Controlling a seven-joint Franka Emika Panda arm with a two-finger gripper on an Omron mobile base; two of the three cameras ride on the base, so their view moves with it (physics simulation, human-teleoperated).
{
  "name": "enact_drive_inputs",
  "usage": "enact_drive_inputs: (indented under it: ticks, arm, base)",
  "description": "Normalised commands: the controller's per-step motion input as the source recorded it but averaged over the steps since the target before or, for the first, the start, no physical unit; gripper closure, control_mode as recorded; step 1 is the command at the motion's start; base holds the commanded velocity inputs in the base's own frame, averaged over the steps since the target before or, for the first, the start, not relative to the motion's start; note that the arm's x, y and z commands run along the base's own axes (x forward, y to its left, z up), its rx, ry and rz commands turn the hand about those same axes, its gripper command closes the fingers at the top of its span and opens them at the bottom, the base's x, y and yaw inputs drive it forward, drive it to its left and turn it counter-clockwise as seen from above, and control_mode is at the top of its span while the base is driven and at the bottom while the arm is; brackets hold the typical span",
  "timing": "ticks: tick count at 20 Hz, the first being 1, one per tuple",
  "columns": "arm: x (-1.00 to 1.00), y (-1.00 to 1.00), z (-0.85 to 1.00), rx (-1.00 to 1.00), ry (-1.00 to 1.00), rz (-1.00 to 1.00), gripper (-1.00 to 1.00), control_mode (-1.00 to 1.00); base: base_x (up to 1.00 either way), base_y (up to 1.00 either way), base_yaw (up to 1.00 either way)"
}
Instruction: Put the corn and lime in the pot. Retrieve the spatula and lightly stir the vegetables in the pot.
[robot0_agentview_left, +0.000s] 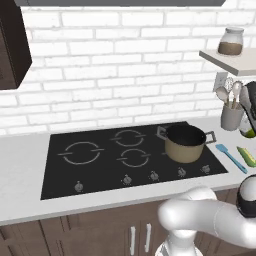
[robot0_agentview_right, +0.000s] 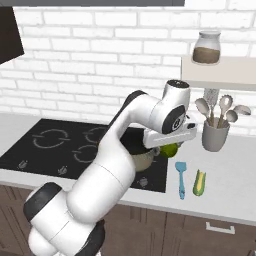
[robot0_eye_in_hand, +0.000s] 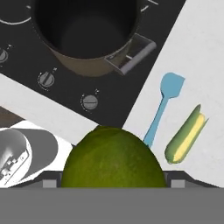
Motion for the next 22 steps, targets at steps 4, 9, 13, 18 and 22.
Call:
enact_drive_inputs:
  ticks: [4,9,13,18,22]
  arm:
    - [0.51,1.00,0.00,0.07,0.00,0.00,1.00,-1.00]
    - [0.96,0.93,0.00,0.10,0.00,0.00,1.00,-1.00]
    - [0.97,0.64,0.00,0.04,0.13,0.00,1.00,-1.00]
    - [0.91,0.33,-0.35,-0.01,0.10,-0.02,1.00,-1.00]
    - [0.80,0.06,-0.76,-0.09,0.00,-0.03,1.00,-1.00]
  base:
    - [0.00,0.00,0.00]
    - [0.00,0.00,0.00]
    - [0.00,0.00,0.00]
    - [0.00,0.00,0.00]
    - [0.00,0.00,0.00]
